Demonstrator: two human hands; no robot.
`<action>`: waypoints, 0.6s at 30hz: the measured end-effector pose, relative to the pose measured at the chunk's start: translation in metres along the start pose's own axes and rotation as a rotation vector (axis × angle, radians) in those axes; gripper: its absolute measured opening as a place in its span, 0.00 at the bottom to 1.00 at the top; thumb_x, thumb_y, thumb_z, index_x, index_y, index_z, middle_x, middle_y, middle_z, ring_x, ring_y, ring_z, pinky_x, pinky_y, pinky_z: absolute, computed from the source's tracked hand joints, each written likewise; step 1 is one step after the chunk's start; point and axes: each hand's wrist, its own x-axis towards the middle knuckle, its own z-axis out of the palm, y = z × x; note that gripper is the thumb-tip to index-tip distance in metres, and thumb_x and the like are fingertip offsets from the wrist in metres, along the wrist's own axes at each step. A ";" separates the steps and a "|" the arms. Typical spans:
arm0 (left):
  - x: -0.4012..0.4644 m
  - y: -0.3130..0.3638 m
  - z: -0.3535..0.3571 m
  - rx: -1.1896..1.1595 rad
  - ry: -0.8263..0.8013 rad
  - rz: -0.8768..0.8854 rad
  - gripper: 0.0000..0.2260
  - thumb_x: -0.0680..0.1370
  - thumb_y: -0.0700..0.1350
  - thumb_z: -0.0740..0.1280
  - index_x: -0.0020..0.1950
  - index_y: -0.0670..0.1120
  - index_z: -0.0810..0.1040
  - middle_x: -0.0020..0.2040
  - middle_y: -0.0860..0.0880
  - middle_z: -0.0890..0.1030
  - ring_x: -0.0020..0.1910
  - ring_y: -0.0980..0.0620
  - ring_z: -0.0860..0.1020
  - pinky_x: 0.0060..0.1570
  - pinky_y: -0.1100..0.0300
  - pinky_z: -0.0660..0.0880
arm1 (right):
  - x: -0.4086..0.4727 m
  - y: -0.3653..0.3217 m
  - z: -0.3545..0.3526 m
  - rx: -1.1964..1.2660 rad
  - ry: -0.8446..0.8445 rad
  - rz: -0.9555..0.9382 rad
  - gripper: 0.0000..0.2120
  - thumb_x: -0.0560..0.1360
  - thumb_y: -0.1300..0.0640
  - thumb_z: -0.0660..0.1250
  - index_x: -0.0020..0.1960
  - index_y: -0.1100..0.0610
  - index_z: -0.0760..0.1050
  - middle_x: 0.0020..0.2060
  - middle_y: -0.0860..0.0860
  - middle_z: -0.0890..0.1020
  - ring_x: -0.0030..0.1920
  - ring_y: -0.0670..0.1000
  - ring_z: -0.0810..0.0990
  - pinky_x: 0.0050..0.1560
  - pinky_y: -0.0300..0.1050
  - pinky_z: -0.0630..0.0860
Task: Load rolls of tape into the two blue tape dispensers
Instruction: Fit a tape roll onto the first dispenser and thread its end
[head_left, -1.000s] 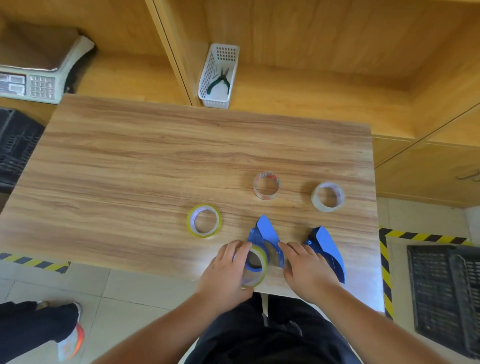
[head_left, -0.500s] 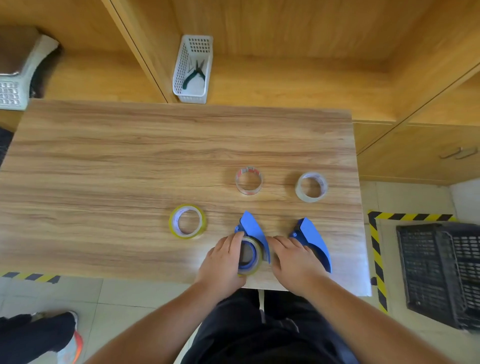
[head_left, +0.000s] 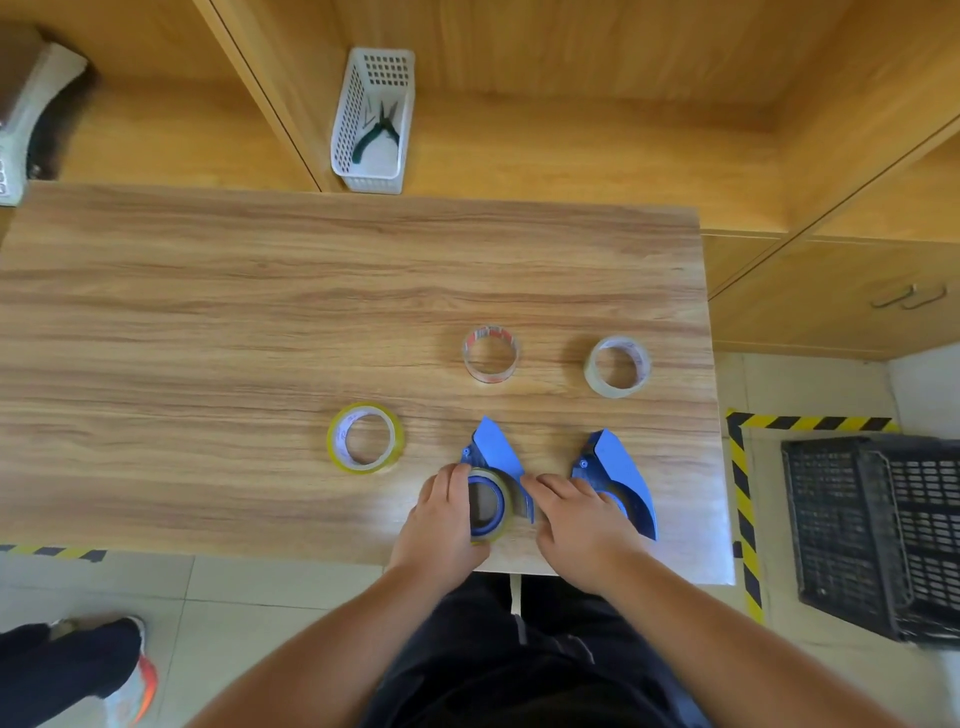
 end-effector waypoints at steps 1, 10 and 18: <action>0.001 0.001 0.001 0.000 -0.002 -0.008 0.42 0.69 0.51 0.77 0.77 0.48 0.58 0.74 0.51 0.65 0.73 0.48 0.66 0.66 0.52 0.74 | 0.000 -0.001 0.000 0.000 -0.008 -0.001 0.31 0.79 0.54 0.56 0.81 0.45 0.52 0.77 0.43 0.65 0.75 0.52 0.63 0.73 0.54 0.64; 0.002 -0.001 0.003 0.030 0.027 -0.004 0.42 0.70 0.60 0.75 0.77 0.50 0.58 0.74 0.52 0.64 0.73 0.50 0.67 0.66 0.53 0.73 | 0.000 -0.007 -0.003 -0.018 -0.026 0.008 0.32 0.79 0.54 0.57 0.81 0.46 0.51 0.78 0.45 0.64 0.77 0.52 0.61 0.74 0.54 0.63; 0.011 -0.050 -0.046 -0.051 0.385 -0.187 0.43 0.70 0.66 0.73 0.78 0.49 0.64 0.76 0.46 0.67 0.75 0.42 0.67 0.69 0.45 0.68 | 0.003 -0.015 -0.008 -0.005 0.037 0.040 0.30 0.79 0.53 0.58 0.80 0.47 0.55 0.75 0.45 0.65 0.74 0.53 0.65 0.70 0.51 0.68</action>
